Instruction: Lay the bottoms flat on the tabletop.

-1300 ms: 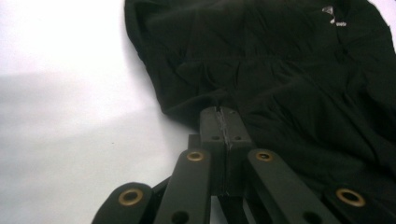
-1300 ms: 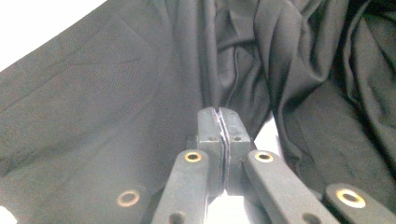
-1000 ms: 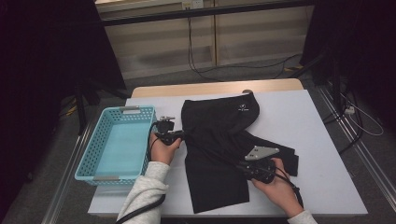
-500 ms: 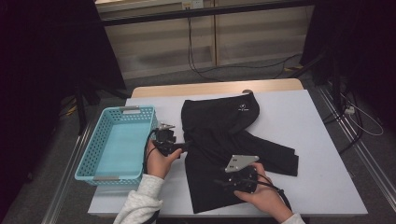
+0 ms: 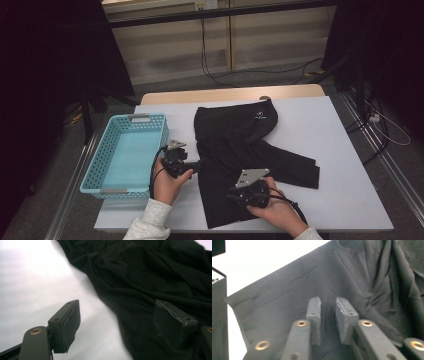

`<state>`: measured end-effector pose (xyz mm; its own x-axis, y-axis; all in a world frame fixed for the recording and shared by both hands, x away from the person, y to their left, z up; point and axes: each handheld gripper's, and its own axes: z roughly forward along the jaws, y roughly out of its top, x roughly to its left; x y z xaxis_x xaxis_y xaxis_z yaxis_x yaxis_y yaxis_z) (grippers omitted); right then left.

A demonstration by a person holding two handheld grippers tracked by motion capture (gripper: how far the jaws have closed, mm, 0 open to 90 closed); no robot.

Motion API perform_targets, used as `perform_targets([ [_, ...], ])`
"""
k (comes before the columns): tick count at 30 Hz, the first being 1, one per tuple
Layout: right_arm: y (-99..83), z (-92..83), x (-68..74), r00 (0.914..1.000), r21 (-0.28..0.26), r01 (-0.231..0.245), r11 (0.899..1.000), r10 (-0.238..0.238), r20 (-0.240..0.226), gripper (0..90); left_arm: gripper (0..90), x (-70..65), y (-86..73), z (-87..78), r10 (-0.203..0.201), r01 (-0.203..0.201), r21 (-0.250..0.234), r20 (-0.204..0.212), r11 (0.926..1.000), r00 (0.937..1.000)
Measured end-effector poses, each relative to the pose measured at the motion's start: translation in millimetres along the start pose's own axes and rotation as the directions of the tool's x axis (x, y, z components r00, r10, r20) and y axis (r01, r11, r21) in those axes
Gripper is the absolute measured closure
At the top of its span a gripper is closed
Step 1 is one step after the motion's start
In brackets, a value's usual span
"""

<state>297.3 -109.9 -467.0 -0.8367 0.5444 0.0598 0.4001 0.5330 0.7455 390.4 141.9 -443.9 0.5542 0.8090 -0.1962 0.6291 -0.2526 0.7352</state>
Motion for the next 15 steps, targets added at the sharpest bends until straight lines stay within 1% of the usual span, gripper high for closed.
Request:
perform_targets([
  [2,-0.3,0.1,-0.3,0.9997,0.001,-0.013,1.000,0.013,-0.019,87.1,22.7,-2.2,-1.0,-1.8,0.000,0.000,0.002,0.006,1.0000,1.0000],
  [3,-0.3,0.2,-0.4,0.9995,0.001,-0.018,1.000,0.018,-0.027,88.2,22.7,-3.1,-2.3,-4.0,0.006,-0.006,0.001,0.009,1.0000,0.9999],
  [5,0.6,0.2,0.4,0.9996,0.007,-0.016,1.000,0.016,-0.025,89.0,22.6,-5.1,-4.8,-7.3,0.001,-0.001,0.002,0.020,1.0000,0.9998],
  [6,1.0,0.1,0.5,0.9995,0.010,-0.020,1.000,0.021,-0.025,89.4,22.6,-6.2,-5.7,-8.0,0.001,-0.001,0.003,0.019,1.0000,0.9998],
  [7,1.0,-0.1,0.4,0.9993,0.009,-0.027,1.000,0.027,-0.027,89.4,22.6,-7.3,-6.9,-9.1,0.005,-0.005,0.008,0.021,1.0000,0.9998],
  [8,0.5,0.0,0.4,0.9988,0.005,-0.036,0.999,0.036,-0.033,89.5,22.7,-8.6,-8.1,-9.6,0.004,-0.004,0.002,0.033,1.0000,0.9995],
  [9,0.0,-0.5,-0.2,0.9978,0.004,-0.049,0.999,0.049,-0.046,89.5,23.3,-9.4,-9.1,-10.5,0.007,-0.007,0.003,0.041,1.0000,0.9992],
  [10,-0.6,-1.1,-1.0,0.9964,0.003,-0.064,0.998,0.064,-0.057,89.6,24.5,-10.4,-9.9,-10.0,0.004,-0.005,0.001,0.036,1.0000,0.9993],
  [11,-0.9,-1.2,-1.1,0.9961,0.002,-0.067,0.998,0.067,-0.057,89.7,24.3,-11.5,-11.0,-9.7,0.004,-0.004,0.014,0.041,0.9999,0.9991],
  [13,-0.6,-1.5,0.4,0.9965,0.005,-0.059,0.998,0.060,-0.059,89.8,24.4,-13.1,-13.0,-9.4,0.005,-0.005,0.019,0.043,0.9998,0.9991],
  [15,-0.1,-2.5,2.4,0.9976,0.012,-0.046,0.999,0.046,-0.052,89.8,27.0,-14.3,-15.2,-9.0,0.013,-0.014,0.032,0.038,0.9994,0.9992],
])
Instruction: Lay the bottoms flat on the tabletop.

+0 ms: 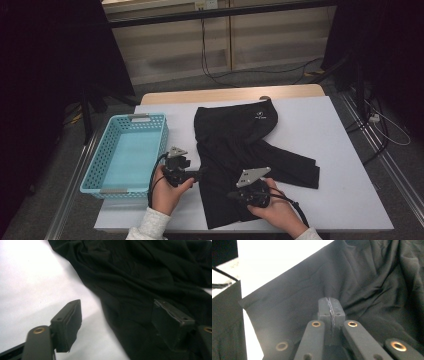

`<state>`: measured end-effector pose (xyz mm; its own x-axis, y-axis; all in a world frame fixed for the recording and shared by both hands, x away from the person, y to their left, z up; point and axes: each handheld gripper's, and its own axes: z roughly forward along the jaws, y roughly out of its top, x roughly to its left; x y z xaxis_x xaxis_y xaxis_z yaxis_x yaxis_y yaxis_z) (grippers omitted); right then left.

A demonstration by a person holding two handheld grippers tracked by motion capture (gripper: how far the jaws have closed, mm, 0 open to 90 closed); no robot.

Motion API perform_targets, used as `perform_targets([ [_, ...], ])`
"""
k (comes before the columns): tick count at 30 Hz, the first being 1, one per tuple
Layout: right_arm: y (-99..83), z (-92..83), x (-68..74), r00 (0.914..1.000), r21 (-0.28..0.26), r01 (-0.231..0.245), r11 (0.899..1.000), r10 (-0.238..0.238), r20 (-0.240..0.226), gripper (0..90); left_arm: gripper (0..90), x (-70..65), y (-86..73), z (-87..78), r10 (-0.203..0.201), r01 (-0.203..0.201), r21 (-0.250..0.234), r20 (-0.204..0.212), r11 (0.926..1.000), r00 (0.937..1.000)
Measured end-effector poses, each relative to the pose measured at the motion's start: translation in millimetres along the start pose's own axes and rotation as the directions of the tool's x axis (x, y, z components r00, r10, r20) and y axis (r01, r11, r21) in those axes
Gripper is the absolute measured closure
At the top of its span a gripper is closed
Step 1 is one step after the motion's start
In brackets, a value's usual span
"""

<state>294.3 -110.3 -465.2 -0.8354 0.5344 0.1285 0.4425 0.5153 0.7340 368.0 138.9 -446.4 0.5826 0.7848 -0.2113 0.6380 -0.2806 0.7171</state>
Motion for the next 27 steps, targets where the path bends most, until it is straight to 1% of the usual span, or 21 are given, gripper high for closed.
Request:
perform_targets([
  [1,-0.2,-0.5,0.3,1.0000,0.003,0.006,1.000,-0.006,0.000,89.8,27.6,0.0,-1.2,0.2,0.002,-0.002,0.009,0.005,1.0000,1.0000],
  [2,-0.4,-1.2,0.1,1.0000,0.005,0.005,1.000,-0.005,0.001,89.8,28.2,-0.3,-2.8,0.4,0.012,-0.012,0.015,-0.001,0.9998,0.9999],
  [3,-1.3,-1.9,-0.4,1.0000,0.003,-0.003,1.000,0.003,0.000,89.8,30.6,-0.6,-3.9,0.9,0.012,-0.011,0.016,-0.005,0.9998,0.9999],
  [4,-2.0,-2.1,-1.2,1.0000,0.001,-0.001,1.000,0.001,-0.002,89.8,31.3,-0.6,-5.0,1.2,0.013,-0.013,0.021,-0.003,0.9997,0.9999],
  [6,-3.2,-2.6,-1.7,0.9999,-0.005,-0.015,1.000,0.015,-0.002,89.8,32.7,-1.1,-6.9,2.5,0.021,-0.020,0.031,-0.004,0.9993,0.9998],
  [7,-3.2,-2.7,-1.5,0.9998,-0.004,-0.019,1.000,0.019,0.000,89.9,33.2,-1.9,-8.1,3.8,0.016,-0.016,0.031,0.000,0.9994,0.9999],
  [8,-3.1,-2.8,-1.2,0.9997,-0.003,-0.026,1.000,0.026,0.004,89.9,34.3,-2.6,-9.2,5.0,0.022,-0.022,0.047,0.004,0.9987,0.9997],
  [10,-3.0,-2.6,0.2,0.9998,-0.002,-0.014,1.000,0.015,0.011,89.8,38.5,-5.7,-12.3,7.9,0.023,-0.023,0.047,0.007,0.9986,0.9997],
  [11,-3.1,-2.6,0.7,0.9999,-0.003,-0.010,1.000,0.010,0.012,89.8,38.1,-6.2,-12.3,7.9,0.039,-0.039,0.054,0.003,0.9978,0.9992],
  [12,-3.1,-2.6,0.6,0.9999,-0.003,-0.010,1.000,0.010,0.012,89.8,39.3,-7.8,-12.3,7.7,0.027,-0.028,0.056,0.007,0.9981,0.9996],
  [14,-3.5,-2.5,0.1,0.9999,-0.006,-0.007,1.000,0.007,0.010,89.8,48.0,-10.5,-12.1,6.9,-0.012,0.011,0.067,0.017,0.9977,0.9998],
  [15,-3.5,-2.4,0.1,0.9999,-0.006,-0.007,1.000,0.007,0.010,89.8,53.2,-12.3,-12.1,6.9,-0.002,0.001,0.076,0.018,0.9971,0.9998],
  [16,-3.3,-2.3,0.4,0.9999,-0.006,-0.009,1.000,0.009,0.010,89.8,55.6,-13.4,-11.9,7.0,0.001,-0.003,0.083,0.025,0.9965,0.9997],
  [17,-3.2,-2.3,0.8,0.9999,-0.006,-0.011,1.000,0.011,0.012,89.8,59.3,-15.3,-11.9,7.5,-0.004,0.001,0.089,0.032,0.9960,0.9995],
  [18,-3.0,-2.0,1.3,0.9999,-0.006,-0.009,1.000,0.009,0.014,89.9,65.8,-16.6,-12.4,8.4,-0.016,0.012,0.090,0.047,0.9959,0.9988],
  [19,-2.6,-2.0,1.8,0.9998,-0.004,-0.008,1.000,0.008,0.016,89.9,72.3,-17.1,-12.7,8.6,-0.021,0.015,0.098,0.056,0.9951,0.9982],
  [21,-2.3,-1.4,2.5,0.9999,-0.004,-0.004,1.000,0.004,0.014,90.0,81.9,-17.4,-13.1,9.0,-0.026,0.019,0.106,0.063,0.9942,0.9977],
  [22,-2.1,-1.1,2.9,0.9999,-0.006,-0.005,1.000,0.005,0.013,90.0,87.0,-17.2,-13.0,8.7,-0.040,0.031,0.119,0.075,0.9923,0.9963],
  [25,-1.1,0.3,4.8,0.9999,-0.005,0.002,1.000,-0.002,0.010,90.0,89.4,-16.8,-11.8,6.4,-0.052,0.040,0.143,0.080,0.9889,0.9955],
  [27,-0.5,1.2,6.2,1.0000,-0.007,0.002,1.000,-0.002,0.009,90.0,89.6,-13.3,-10.1,2.5,-0.065,0.052,0.158,0.080,0.9861,0.9946],
])
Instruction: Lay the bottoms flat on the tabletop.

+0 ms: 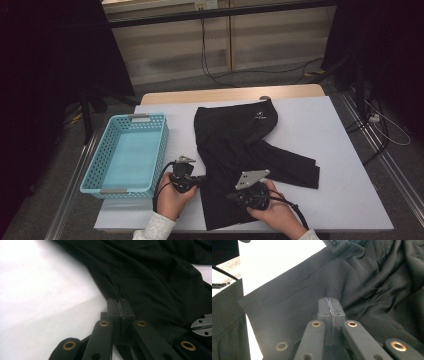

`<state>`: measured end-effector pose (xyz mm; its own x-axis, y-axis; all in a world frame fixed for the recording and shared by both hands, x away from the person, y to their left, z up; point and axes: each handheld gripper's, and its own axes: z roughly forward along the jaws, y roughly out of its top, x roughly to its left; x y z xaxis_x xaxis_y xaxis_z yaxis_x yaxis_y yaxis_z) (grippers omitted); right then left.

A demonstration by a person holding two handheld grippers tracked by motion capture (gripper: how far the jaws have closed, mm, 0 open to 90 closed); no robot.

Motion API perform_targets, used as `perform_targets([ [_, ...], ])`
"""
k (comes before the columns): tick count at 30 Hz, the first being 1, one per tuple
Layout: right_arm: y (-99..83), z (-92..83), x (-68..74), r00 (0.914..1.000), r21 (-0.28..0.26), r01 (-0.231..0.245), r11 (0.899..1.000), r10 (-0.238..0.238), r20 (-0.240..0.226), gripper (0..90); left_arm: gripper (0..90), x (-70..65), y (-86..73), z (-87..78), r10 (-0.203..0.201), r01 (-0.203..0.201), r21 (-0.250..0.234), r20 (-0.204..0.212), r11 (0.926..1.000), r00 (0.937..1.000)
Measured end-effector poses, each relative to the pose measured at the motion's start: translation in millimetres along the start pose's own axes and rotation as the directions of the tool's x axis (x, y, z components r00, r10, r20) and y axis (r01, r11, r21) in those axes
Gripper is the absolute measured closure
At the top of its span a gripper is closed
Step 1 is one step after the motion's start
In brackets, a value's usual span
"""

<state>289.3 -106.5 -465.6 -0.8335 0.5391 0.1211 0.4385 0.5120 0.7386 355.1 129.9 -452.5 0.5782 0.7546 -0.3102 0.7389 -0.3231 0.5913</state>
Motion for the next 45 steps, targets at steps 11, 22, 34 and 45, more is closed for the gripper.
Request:
perform_targets([
  [11,7.6,7.9,11.7,0.9993,-0.004,0.022,1.000,-0.022,-0.030,90.0,89.5,6.9,1.6,-15.3,-0.022,0.022,0.008,-0.036,0.9997,0.9991],
  [22,15.6,21.0,24.8,0.9965,-0.020,0.027,0.999,-0.028,-0.078,90.0,81.7,13.8,0.7,-25.3,-0.070,0.068,-0.022,-0.088,0.9974,0.9937],
  [34,12.3,17.0,21.8,0.9962,0.013,0.049,0.999,-0.048,-0.072,90.0,57.4,32.9,8.9,2.2,-0.061,0.043,-0.142,-0.127,0.9890,0.9900],
  [45,11.8,17.7,23.9,0.9946,0.008,0.057,0.998,-0.056,-0.087,90.0,90.0,29.1,14.2,8.8,-0.047,0.029,-0.133,-0.138,0.9907,0.9893],
])
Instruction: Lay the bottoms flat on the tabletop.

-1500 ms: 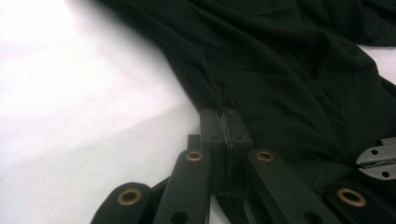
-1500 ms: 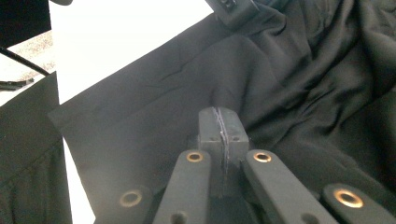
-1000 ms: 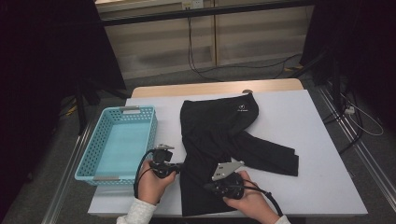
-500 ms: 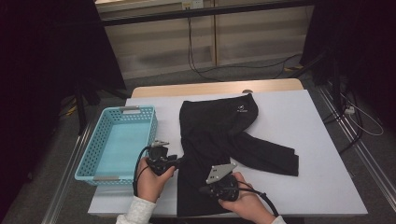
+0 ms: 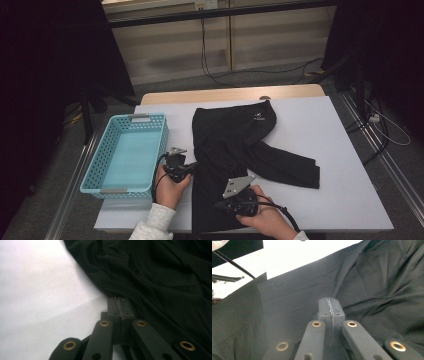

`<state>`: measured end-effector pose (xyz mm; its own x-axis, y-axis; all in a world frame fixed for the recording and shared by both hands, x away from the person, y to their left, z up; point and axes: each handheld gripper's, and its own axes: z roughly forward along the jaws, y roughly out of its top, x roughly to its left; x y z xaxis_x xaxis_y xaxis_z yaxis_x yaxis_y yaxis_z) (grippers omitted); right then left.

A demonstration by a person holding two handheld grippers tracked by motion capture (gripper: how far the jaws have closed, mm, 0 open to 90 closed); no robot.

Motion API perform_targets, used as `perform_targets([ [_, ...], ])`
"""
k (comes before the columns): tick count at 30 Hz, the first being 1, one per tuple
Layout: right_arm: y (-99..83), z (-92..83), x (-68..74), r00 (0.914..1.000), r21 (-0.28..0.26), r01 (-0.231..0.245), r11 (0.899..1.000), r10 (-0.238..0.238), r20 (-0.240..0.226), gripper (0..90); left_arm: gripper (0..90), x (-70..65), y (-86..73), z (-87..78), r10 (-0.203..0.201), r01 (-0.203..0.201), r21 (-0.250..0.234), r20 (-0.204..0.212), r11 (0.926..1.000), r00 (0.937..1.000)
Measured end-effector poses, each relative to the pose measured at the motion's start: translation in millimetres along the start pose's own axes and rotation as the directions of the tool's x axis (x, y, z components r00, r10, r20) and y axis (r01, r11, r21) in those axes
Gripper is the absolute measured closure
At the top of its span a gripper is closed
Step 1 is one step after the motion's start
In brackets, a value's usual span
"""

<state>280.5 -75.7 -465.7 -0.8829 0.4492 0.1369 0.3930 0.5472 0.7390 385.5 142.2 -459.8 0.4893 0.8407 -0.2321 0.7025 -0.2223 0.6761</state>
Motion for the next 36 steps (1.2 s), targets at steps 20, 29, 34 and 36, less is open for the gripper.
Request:
perform_targets([
  [20,-9.1,-55.8,-43.7,0.9707,-0.121,-0.074,0.990,0.099,0.219,49.1,42.4,-2.0,10.2,-15.7,0.062,-0.061,-0.039,0.025,0.9974,0.9978],
  [29,-34.4,-92.5,-76.2,0.9127,-0.149,-0.120,0.982,0.168,0.372,44.4,24.3,-4.9,16.5,-14.9,0.113,-0.110,-0.059,0.047,0.9922,0.9925],
  [34,-50.1,-112.0,-90.8,0.8751,-0.163,-0.157,0.974,0.213,0.435,49.2,23.3,-7.2,17.2,-11.5,0.129,-0.127,-0.051,0.052,0.9906,0.9902],
  [36,-56.0,-116.8,-95.4,0.8591,-0.159,-0.164,0.974,0.220,0.462,51.7,23.2,-7.5,17.0,-9.5,0.129,-0.126,-0.047,0.052,0.9909,0.9903],
])
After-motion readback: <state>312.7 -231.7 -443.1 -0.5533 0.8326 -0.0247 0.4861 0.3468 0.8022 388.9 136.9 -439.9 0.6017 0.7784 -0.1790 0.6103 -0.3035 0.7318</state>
